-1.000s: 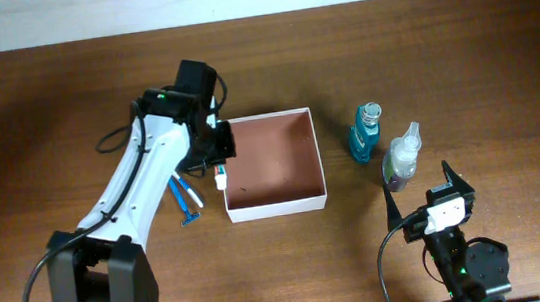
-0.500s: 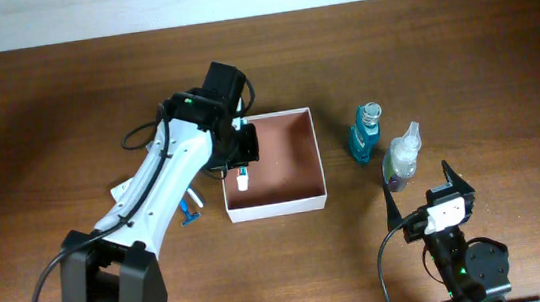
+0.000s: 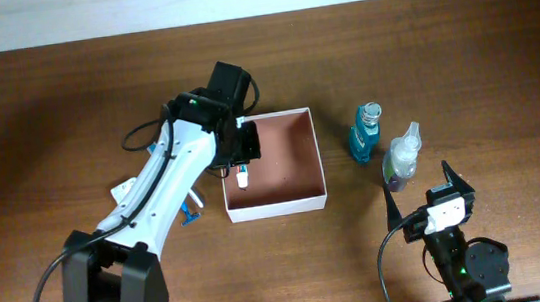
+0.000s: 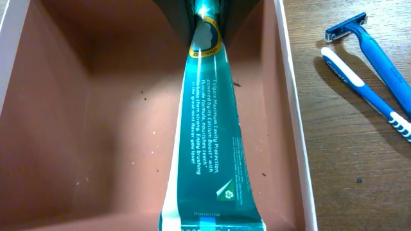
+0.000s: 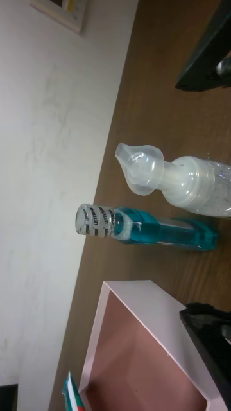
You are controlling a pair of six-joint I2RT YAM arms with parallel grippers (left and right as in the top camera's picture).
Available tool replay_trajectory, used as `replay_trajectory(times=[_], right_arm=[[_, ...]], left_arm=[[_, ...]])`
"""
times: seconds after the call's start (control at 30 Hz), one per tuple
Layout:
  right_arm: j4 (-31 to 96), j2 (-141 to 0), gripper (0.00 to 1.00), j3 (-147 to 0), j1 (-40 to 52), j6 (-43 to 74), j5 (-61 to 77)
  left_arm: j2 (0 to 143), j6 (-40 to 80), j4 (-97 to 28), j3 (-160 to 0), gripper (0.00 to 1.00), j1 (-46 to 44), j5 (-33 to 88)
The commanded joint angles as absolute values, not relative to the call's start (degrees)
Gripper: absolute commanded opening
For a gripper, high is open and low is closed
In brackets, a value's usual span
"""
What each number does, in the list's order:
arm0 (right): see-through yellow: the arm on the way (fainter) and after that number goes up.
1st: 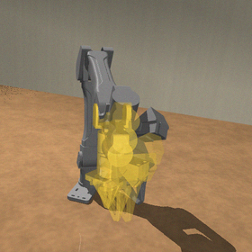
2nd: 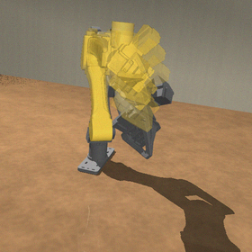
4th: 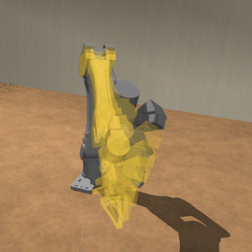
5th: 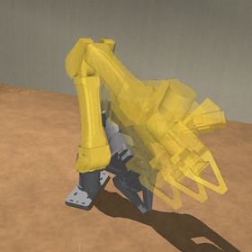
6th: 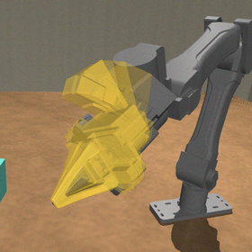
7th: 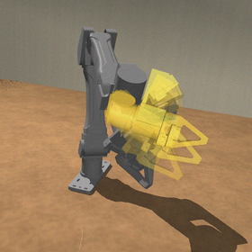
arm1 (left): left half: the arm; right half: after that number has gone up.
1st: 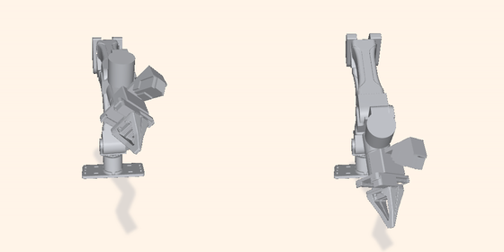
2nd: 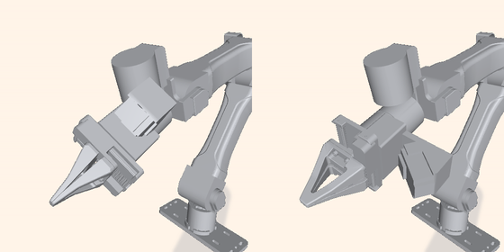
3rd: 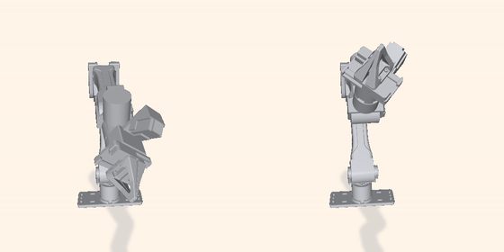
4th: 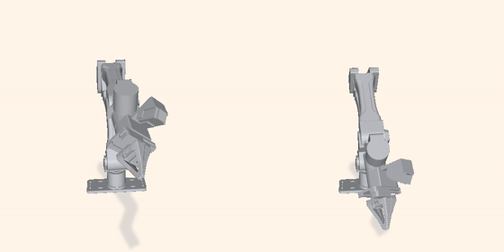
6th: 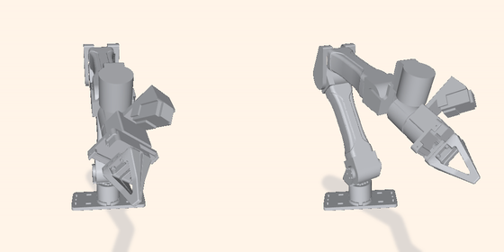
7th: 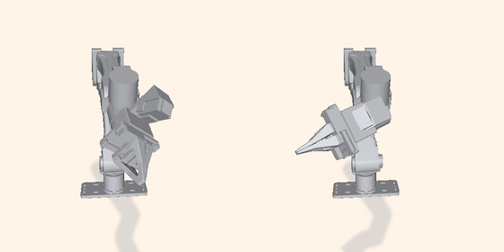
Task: Pack container
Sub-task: 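Lift the toothpaste tube and carry it over the box, then lower the toothpaste tube into the box and open the left gripper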
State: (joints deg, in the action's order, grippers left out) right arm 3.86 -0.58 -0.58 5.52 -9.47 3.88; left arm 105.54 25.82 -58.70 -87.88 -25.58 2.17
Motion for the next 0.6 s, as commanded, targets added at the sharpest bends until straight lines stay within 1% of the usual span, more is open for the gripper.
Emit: replay_trajectory(times=[0.0,0.57], right_arm=[[4.19,-0.21,0.98,-0.32,5.98,-9.63,3.36],[4.19,-0.21,0.98,-0.32,5.98,-9.65,3.36]], left_arm=[[105.12,27.0,-58.33,-88.86,0.01,-25.89,0.12],[113.14,27.0,-57.93,-88.84,0.01,-25.89,-0.05]])
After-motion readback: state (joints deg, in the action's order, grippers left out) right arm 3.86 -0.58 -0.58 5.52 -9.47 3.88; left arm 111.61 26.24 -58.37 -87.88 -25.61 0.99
